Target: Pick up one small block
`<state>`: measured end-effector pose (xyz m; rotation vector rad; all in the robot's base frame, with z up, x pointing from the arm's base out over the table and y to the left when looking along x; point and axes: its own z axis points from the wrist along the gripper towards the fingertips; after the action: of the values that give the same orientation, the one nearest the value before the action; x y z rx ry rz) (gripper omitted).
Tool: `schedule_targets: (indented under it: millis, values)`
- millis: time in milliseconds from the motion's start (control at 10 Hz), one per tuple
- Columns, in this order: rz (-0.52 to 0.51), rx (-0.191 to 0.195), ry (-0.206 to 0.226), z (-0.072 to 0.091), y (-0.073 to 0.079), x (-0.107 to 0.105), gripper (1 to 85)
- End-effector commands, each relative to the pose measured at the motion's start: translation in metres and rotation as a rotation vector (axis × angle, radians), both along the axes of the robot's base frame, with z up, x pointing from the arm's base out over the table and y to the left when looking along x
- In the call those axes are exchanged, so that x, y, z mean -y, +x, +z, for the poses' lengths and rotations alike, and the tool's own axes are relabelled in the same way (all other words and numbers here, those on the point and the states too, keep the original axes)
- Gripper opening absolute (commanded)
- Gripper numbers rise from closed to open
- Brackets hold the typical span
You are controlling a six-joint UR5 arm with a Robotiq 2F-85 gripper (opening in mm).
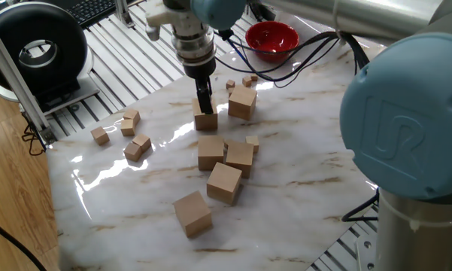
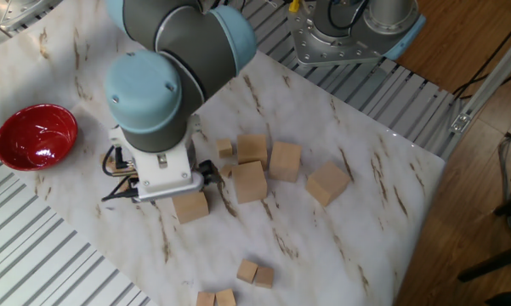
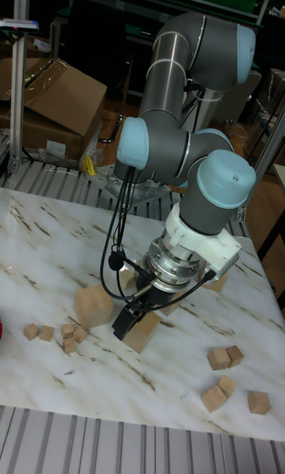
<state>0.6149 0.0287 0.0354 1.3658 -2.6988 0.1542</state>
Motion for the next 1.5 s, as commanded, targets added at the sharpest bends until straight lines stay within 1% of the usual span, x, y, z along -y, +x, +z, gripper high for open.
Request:
schedule_targets:
  millis: [0, 100, 200, 300, 400, 500, 600, 700, 800, 900, 1000, 1100, 1300, 1400]
  values:
    - [-0.008, 0.04, 0.016, -0.006, 0.004, -0.011, 85.0]
    - [0.002, 0.037, -0.001, 0.006, 0.003, -0.005, 85.0]
    - [0.011, 0.014, -0.015, 0.021, -0.001, 0.004, 85.0]
    - [0.017, 0.008, -0.008, 0.031, -0.001, 0.007, 85.0]
    - [0.024, -0.002, -0.009, 0.038, -0.001, 0.013, 85.0]
    - [0.016, -0.026, 0.001, 0.042, -0.007, 0.014, 85.0]
    - [-0.013, -0.045, 0.045, 0.042, -0.013, 0.002, 85.0]
    - [-0.023, -0.064, 0.064, 0.04, -0.018, -0.004, 85.0]
    - [-0.026, -0.065, 0.069, 0.037, -0.02, -0.008, 85.0]
    - [-0.081, -0.09, 0.118, 0.035, -0.029, -0.028, 85.0]
    - [-0.097, -0.07, 0.151, 0.032, -0.025, -0.039, 85.0]
    - [-0.076, -0.066, 0.124, 0.03, -0.023, -0.032, 85.0]
    - [-0.057, -0.023, 0.12, 0.016, -0.012, -0.034, 85.0]
    - [-0.044, -0.008, 0.106, 0.009, -0.008, -0.03, 85.0]
